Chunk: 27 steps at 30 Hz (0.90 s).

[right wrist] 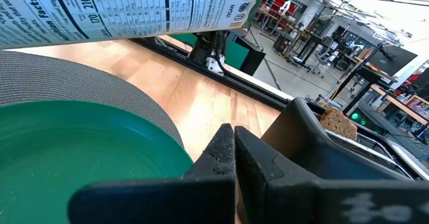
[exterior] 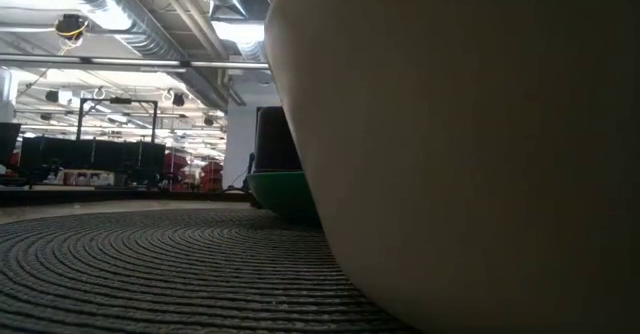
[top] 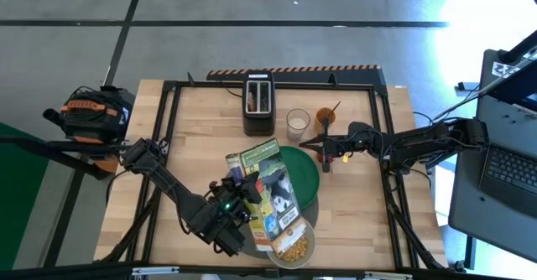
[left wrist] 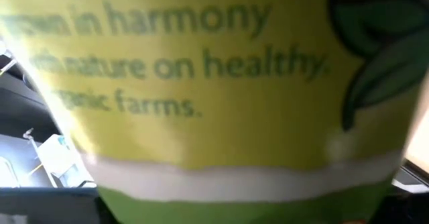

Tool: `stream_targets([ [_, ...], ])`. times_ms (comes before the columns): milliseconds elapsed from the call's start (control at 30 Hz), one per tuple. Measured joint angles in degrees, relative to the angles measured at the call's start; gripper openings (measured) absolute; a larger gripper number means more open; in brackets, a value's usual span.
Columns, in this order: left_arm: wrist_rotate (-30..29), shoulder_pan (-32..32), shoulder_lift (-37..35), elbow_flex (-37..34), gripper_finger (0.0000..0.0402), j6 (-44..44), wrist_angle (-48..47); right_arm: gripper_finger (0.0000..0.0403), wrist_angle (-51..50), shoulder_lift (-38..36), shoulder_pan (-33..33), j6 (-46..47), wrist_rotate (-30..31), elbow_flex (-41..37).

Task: Arrange a breakfast setting
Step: Pour the cereal into the white bowl

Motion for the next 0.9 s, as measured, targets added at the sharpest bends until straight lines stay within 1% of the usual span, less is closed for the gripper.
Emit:
stream_targets([
  [233, -2.0, 0.0, 0.0, 0.0, 0.0212, 0.1, 0.0, 0.0000, 0.0, 0.0, 0.0, 0.0, 0.0, 0.0],
  [700, 0.1, -1.2, 0.0, 0.0, 0.0212, 0.0, 0.0, 0.0000, -0.2, 0.0, 0.0, 0.0, 0.0, 0.0],
  [900, -0.3, -2.0, 0.0, 0.0, 0.0212, -0.1, 0.3, 0.0000, -0.3, 0.0, 0.0, 0.0, 0.0, 0.0],
])
